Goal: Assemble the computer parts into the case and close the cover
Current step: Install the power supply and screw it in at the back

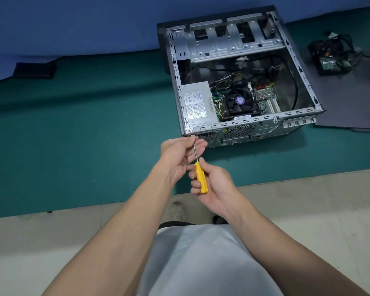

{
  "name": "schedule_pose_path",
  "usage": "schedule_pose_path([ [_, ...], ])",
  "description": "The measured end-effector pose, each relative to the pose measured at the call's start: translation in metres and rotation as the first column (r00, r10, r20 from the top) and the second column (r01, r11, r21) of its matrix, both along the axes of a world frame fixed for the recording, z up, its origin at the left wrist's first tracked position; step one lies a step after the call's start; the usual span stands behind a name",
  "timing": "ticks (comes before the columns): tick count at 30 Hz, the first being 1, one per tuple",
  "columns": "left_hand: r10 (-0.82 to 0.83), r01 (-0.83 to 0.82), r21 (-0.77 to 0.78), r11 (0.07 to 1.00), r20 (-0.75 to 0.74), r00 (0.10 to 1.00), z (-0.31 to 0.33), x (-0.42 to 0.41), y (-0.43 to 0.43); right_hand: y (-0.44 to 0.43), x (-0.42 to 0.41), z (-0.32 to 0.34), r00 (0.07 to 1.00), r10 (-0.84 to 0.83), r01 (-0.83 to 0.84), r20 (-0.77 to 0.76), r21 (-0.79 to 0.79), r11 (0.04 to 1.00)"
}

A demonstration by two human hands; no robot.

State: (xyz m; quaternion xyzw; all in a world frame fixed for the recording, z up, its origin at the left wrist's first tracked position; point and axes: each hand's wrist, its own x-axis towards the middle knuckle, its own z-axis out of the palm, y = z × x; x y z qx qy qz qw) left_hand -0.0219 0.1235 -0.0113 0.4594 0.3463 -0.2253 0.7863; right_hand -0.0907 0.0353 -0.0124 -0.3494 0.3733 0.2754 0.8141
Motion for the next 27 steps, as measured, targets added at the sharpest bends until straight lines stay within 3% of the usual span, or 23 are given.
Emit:
schedule_pose_path([
  [4, 0.088, -0.088, 0.062, 0.994, 0.007, 0.996, 0.000, -0.002, -0.007, 0.002, -0.002, -0.001, 0.992, 0.067, -0.023, 0.110, -0.364, 0.931],
  [6, 0.103, -0.103, 0.058, 0.993, 0.006, 0.995, -0.001, -0.003, -0.008, 0.001, -0.002, -0.003, 0.987, 0.090, -0.021, 0.134, -0.449, 0.893],
  [7, 0.098, -0.098, 0.039, 0.994, 0.001, 0.995, 0.000, -0.003, -0.007, 0.000, -0.002, -0.003, 0.989, 0.069, -0.010, 0.132, -0.400, 0.916],
  [10, 0.026, -0.027, -0.044, 0.999, -0.025, 0.999, 0.002, -0.003, -0.002, -0.005, 0.001, -0.001, 0.999, -0.035, 0.034, 0.024, 0.016, 0.999],
  [12, 0.009, -0.010, -0.048, 0.999, -0.032, 0.999, 0.003, -0.002, -0.001, -0.007, 0.003, -0.001, 1.000, -0.023, 0.024, -0.012, 0.087, 0.996],
  [15, 0.066, -0.066, -0.010, 0.998, -0.020, 0.998, 0.002, -0.001, -0.004, -0.006, 0.001, -0.002, 0.998, 0.045, -0.037, 0.033, -0.217, 0.975],
  [17, 0.110, -0.110, -0.003, 0.994, -0.012, 0.994, 0.000, -0.003, -0.008, -0.006, -0.001, -0.002, 0.991, 0.104, -0.055, 0.088, -0.436, 0.898],
  [19, 0.136, -0.136, 0.014, 0.991, -0.002, 0.991, -0.001, -0.004, -0.010, -0.005, 0.000, -0.003, 0.983, 0.152, -0.070, 0.106, -0.546, 0.835],
  [21, 0.128, -0.128, 0.009, 0.992, 0.004, 0.992, 0.000, -0.005, -0.010, -0.004, 0.001, -0.002, 0.989, 0.120, -0.069, 0.083, -0.459, 0.886],
  [23, 0.079, -0.079, -0.037, 0.996, -0.005, 0.997, 0.002, -0.003, -0.004, -0.003, 0.003, 0.001, 1.000, 0.007, -0.005, 0.010, -0.109, 0.994],
  [25, 0.013, -0.014, -0.071, 0.997, -0.013, 1.000, 0.003, 0.000, 0.002, -0.005, 0.004, 0.002, 0.995, -0.064, 0.076, -0.078, 0.174, 0.982],
  [27, -0.001, 0.000, -0.045, 0.999, -0.019, 1.000, 0.005, 0.002, 0.002, -0.005, 0.005, 0.002, 0.995, -0.058, 0.071, -0.079, 0.177, 0.982],
])
